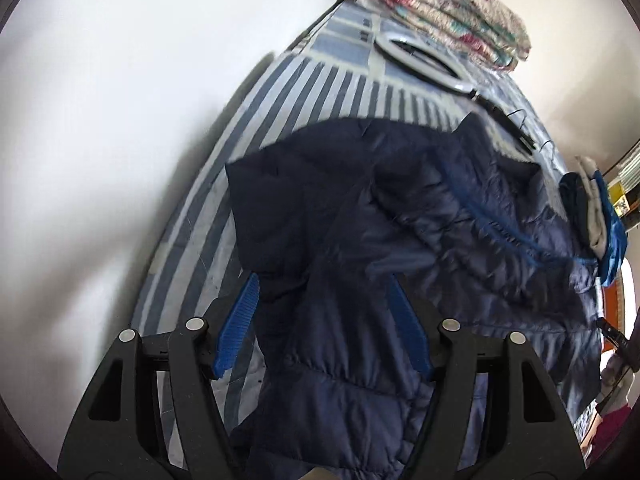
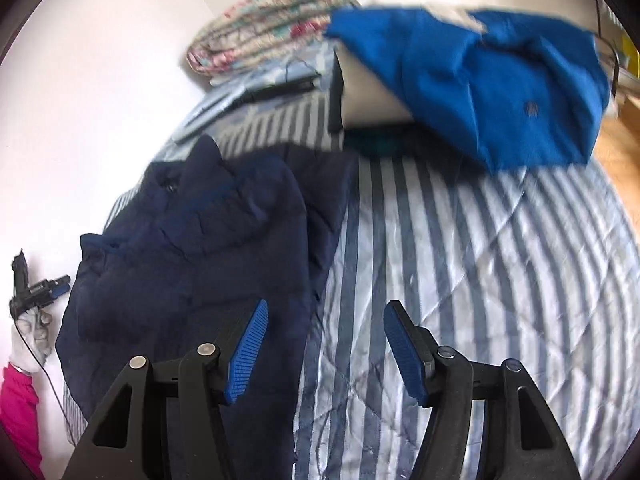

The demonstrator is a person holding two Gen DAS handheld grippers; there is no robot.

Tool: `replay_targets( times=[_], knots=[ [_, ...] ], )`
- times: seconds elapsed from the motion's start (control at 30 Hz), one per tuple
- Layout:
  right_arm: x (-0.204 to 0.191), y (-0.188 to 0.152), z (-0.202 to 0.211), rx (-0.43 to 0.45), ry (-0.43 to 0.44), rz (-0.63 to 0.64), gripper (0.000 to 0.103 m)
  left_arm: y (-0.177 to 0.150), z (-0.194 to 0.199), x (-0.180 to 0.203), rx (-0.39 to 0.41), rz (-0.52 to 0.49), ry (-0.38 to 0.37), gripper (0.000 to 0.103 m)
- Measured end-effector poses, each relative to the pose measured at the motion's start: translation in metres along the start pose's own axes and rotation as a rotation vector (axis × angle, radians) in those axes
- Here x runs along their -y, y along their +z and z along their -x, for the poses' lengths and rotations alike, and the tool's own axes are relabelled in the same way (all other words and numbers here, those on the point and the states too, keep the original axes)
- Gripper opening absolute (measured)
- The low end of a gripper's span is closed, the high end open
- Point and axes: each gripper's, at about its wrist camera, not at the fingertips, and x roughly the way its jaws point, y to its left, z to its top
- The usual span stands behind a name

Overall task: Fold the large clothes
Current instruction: 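Lower the folded hem onto the jacket and open both grippers, then grasp the folded jacket edge with the left gripper while the right gripper grasps it too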

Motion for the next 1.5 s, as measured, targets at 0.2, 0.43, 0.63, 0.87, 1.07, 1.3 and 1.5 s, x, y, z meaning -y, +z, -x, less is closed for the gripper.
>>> replay_targets(
  times=[0.2,0.43,0.63,0.87,1.07,1.3,1.5],
  knots=[
    [-0.017,0.002,-0.021,-0.039,-0.001,0.059,0.042,-0.013,-0.019,0.012,0.002,-0.060,0.079,0.048],
    [-0.039,0.002,-0.017,-0.023,-0.054,0.177,0.004,-0.019,-0.010,0.027,0.058,-0.159,0.132,0.005],
    [-0.060,-0.003,-0.006,0.017,-0.148,0.289,0.000,-0.022,0.007,0.033,0.122,-0.193,0.158,0.003],
    [-0.083,-0.003,0.023,0.133,-0.223,0.385,0.000,-0.015,0.034,0.034,0.209,-0.192,0.153,0.000],
    [-0.095,-0.002,0.013,0.121,-0.298,0.464,0.000,-0.001,0.022,0.019,0.170,-0.169,0.136,0.000],
    [-0.080,-0.002,-0.006,0.069,-0.263,0.402,0.000,0.014,0.003,0.003,0.119,-0.059,-0.032,0.049],
    [-0.077,0.000,-0.012,0.058,-0.256,0.390,0.000,0.017,-0.026,0.024,0.069,-0.156,0.065,0.042]
  ],
)
